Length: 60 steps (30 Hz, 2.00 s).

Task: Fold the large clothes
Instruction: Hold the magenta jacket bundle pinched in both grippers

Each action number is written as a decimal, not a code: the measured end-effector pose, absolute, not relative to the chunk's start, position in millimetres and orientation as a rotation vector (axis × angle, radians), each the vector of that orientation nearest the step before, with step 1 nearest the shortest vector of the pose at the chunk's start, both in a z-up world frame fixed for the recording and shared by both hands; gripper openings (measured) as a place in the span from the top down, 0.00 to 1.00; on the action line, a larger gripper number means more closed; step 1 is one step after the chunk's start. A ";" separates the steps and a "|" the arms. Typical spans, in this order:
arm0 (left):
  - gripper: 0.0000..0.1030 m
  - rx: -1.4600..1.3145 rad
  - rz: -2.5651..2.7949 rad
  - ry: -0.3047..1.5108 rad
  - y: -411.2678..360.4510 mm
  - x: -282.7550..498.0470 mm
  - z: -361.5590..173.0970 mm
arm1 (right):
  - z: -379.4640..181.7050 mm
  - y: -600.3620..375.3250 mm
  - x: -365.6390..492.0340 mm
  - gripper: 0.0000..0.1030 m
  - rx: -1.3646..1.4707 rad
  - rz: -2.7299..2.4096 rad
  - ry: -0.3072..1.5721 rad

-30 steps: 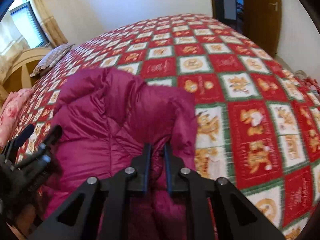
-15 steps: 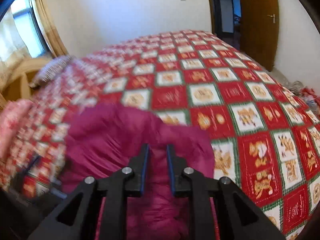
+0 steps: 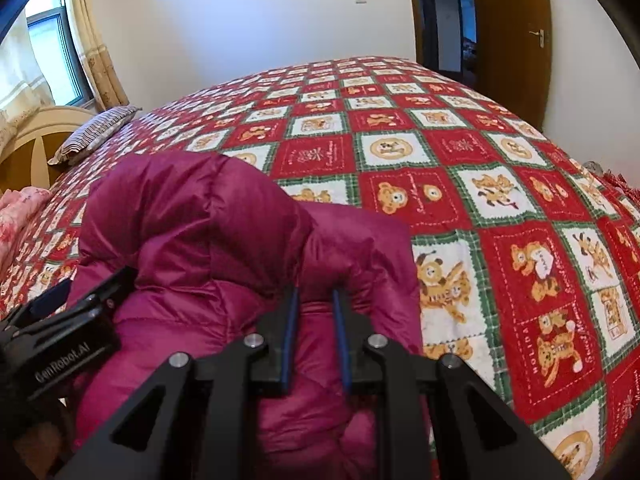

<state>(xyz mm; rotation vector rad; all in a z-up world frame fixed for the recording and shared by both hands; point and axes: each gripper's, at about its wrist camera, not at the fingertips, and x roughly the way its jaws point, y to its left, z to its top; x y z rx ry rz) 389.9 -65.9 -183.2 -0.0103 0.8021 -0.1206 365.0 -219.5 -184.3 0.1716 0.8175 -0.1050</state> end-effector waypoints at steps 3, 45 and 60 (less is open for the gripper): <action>0.02 -0.008 -0.113 0.810 -67.1 390.6 -186.7 | -187.5 -218.3 366.0 0.81 0.163 -0.112 0.814; 0.01 0.005 -0.119 0.876 -68.8 400.4 -203.9 | -202.1 -216.9 370.9 0.81 0.146 -0.126 0.842; 0.01 -0.015 -0.127 0.886 -67.5 403.2 -206.7 | -202.9 -216.1 371.9 0.81 0.135 -0.136 0.836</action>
